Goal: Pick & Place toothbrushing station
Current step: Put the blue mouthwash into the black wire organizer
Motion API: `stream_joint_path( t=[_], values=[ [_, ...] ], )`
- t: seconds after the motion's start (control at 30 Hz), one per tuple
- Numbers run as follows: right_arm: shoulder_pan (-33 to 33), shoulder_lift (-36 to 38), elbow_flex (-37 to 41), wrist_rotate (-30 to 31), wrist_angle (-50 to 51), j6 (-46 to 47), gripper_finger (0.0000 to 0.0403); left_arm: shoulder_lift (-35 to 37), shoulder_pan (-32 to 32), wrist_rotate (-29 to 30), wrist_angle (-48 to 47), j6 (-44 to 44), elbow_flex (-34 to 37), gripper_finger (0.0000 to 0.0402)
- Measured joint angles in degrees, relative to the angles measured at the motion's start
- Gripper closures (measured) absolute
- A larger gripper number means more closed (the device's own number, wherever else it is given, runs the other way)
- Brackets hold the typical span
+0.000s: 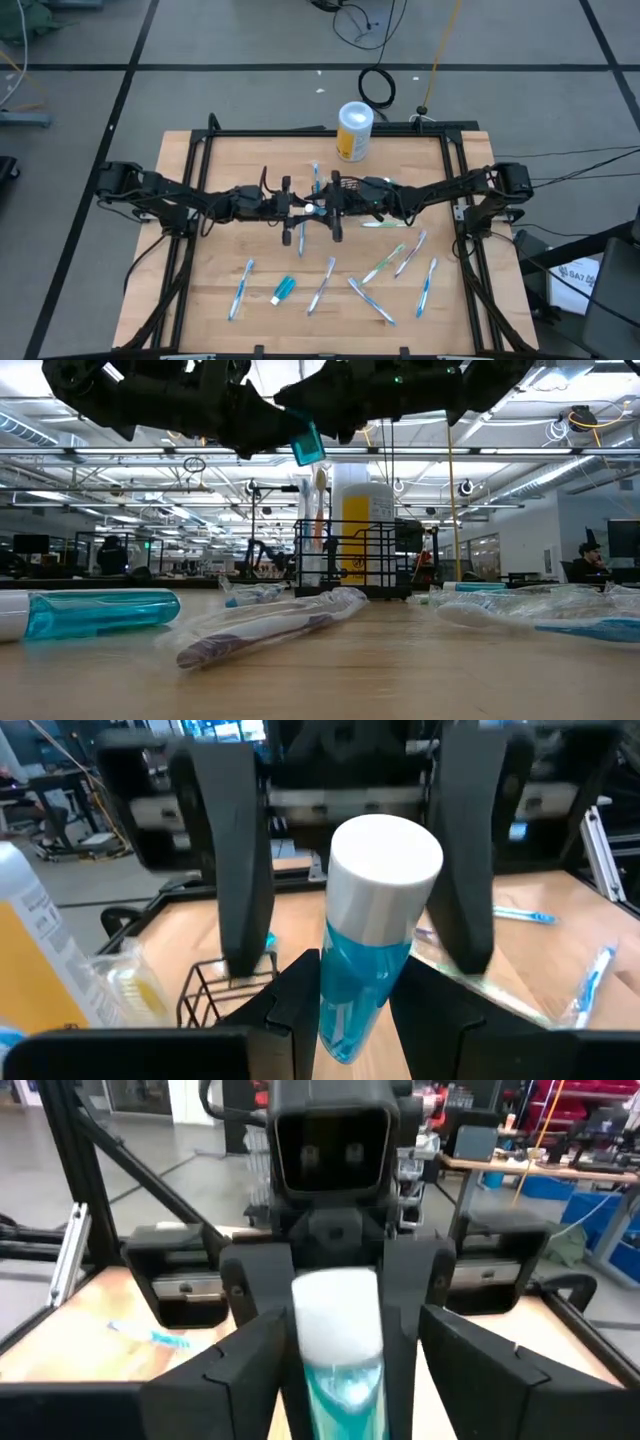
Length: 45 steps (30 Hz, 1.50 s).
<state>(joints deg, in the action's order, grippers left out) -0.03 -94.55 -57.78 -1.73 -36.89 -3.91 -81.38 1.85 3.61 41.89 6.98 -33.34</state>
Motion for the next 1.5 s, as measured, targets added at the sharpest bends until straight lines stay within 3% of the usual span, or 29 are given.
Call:
stream_joint_path(
  t=[0.5,0.8,1.0,1.3,1.5],
  values=[
    [0.02,0.05,-0.04,-0.03,0.46,-0.08,0.0303,0.00,0.07,2.43,-1.87,-0.31,0.00,0.0289],
    [0.02,0.05,-0.04,-0.03,0.87,0.17,0.0285,0.00,0.07,2.47,-1.95,-0.44,0.00,0.0289],
    [0.10,0.05,-0.04,-0.01,2.73,0.16,0.0311,0.00,0.07,2.39,-3.64,-2.01,0.00,0.0289],
    [0.20,0.33,-0.02,0.21,4.43,0.73,0.0290,0.00,0.11,3.65,-5.05,-1.55,0.00,0.0288],
    [0.20,0.38,-0.02,0.25,6.40,1.37,0.0312,0.00,0.11,3.75,-7.21,-1.75,0.00,0.0288]
  ],
)
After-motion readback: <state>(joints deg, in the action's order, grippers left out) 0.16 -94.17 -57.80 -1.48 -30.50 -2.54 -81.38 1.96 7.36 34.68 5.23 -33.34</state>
